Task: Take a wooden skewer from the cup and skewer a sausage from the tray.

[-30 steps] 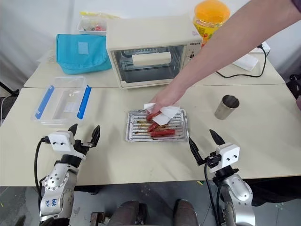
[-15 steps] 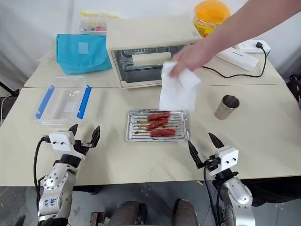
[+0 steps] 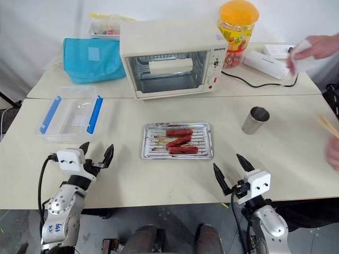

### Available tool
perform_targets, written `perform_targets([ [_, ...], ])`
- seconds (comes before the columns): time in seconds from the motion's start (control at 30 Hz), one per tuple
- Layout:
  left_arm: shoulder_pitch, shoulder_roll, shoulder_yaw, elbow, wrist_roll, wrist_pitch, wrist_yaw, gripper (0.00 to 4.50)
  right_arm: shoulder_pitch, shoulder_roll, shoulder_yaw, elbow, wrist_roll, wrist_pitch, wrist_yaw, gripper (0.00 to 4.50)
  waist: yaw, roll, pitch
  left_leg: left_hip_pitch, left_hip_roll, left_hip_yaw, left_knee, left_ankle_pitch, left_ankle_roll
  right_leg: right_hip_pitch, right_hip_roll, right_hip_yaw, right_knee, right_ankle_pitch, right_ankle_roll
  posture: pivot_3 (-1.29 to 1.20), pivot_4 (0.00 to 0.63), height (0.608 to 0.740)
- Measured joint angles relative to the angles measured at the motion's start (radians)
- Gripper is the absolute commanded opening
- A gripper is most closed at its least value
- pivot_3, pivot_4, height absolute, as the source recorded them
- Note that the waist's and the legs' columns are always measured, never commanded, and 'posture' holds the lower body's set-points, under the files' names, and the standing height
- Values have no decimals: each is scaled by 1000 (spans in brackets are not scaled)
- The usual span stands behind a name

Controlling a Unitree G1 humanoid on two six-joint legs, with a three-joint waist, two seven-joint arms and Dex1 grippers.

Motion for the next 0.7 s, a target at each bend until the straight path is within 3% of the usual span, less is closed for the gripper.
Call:
perform_targets([
  [0.7,22,13,2,-30,-42,19,-43,4478,2,-1,1,-24,1,2,-2,4500,0,0,0,0,0,0,0,0,0,0,0,0,0,0,0,0,150,740],
])
